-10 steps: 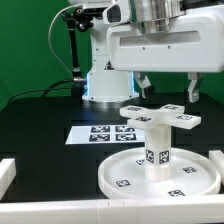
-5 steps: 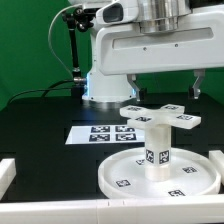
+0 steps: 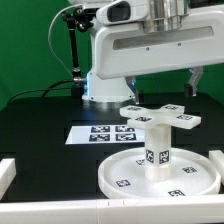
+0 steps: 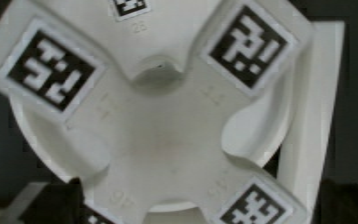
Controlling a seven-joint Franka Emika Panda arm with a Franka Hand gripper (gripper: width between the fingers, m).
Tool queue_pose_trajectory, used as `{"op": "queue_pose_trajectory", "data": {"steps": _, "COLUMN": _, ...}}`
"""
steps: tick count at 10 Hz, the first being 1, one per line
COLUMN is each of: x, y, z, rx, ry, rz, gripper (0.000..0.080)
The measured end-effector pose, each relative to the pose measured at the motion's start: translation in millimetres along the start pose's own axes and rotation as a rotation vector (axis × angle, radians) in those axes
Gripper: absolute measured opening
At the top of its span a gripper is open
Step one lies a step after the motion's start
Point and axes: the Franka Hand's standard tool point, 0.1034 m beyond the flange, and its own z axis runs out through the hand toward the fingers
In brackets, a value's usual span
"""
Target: Assemble round table
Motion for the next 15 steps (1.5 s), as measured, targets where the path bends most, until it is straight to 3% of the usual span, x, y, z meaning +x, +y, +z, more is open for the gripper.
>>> {"op": "queue_pose_trajectory", "data": {"steps": 1, "x": 0.4, "y": 1.8, "z": -0.7, "rx": -0.007, "ry": -0.001, "rz": -0.108, "gripper": 0.0649}}
{"op": "queue_pose_trajectory", "data": {"steps": 3, "x": 4.5, "y": 3.6, "z": -3.3, "rx": -0.049, "ry": -0.011, "rz": -0.359, "gripper": 0.0649}}
{"op": "queue_pose_trajectory", "data": {"steps": 4, "x": 5.7, "y": 3.7, "z": -3.3, "rx": -0.055, "ry": -0.013, "rz": -0.428, "gripper": 0.0649}}
{"op": "queue_pose_trajectory", "data": {"steps": 8, "x": 4.6, "y": 8.0, "z": -3.1, "rx": -0.056, "ry": -0.023, "rz": -0.676, "gripper": 0.0649}}
{"op": "queue_pose_trajectory", "data": {"steps": 11, "x": 3.2, "y": 13.8, "z": -0.8, "rx": -0.077, "ry": -0.061, "rz": -1.072, "gripper": 0.0649}}
{"op": "queue_pose_trajectory", "data": {"steps": 15, "x": 2.3, "y": 19.0, "z": -0.1, "rx": -0.077, "ry": -0.085, "rz": -1.294, "gripper": 0.0649}}
